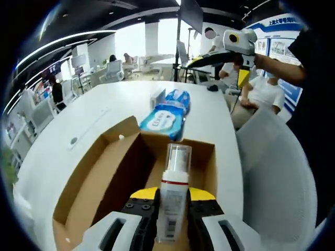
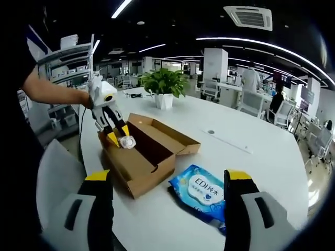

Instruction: Operate the shoe box by opening the lid, removing the specified soft item, and placing it in the target area until the item is outside and the box remains undamaged.

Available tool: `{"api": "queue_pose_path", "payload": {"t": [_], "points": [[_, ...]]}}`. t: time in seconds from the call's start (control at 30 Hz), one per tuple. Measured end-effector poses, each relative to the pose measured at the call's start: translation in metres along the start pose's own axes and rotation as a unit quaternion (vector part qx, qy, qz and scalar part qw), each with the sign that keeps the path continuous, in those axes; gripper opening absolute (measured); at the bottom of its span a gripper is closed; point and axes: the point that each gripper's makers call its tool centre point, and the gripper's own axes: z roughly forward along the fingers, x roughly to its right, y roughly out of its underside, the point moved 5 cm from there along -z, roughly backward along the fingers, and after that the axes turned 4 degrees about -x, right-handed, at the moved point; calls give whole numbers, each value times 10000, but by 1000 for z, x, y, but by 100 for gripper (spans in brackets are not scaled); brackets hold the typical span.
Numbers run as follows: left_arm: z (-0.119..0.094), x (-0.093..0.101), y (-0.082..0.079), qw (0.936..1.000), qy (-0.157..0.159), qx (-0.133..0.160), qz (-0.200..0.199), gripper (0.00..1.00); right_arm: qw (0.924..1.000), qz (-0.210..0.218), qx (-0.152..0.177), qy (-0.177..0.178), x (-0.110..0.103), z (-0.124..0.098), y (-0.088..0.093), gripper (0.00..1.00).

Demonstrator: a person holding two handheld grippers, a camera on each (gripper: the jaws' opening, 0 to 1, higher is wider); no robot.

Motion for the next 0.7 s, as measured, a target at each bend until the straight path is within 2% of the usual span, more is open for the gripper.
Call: {"api": "queue_pose_path", "payload": {"t": [0.33, 0.5, 0.7], "points": [[1, 7, -12, 9980, -129, 514, -343, 20, 9993, 33, 200, -300, -22, 29, -9, 75], [1, 10, -17, 9949, -166, 838, -545, 20, 9988, 67, 270, -401, -28, 37, -13, 71], [4, 19, -26, 9877, -175, 1303, -848, 20, 9977, 77, 361, -566, -39, 49, -18, 67]]}}
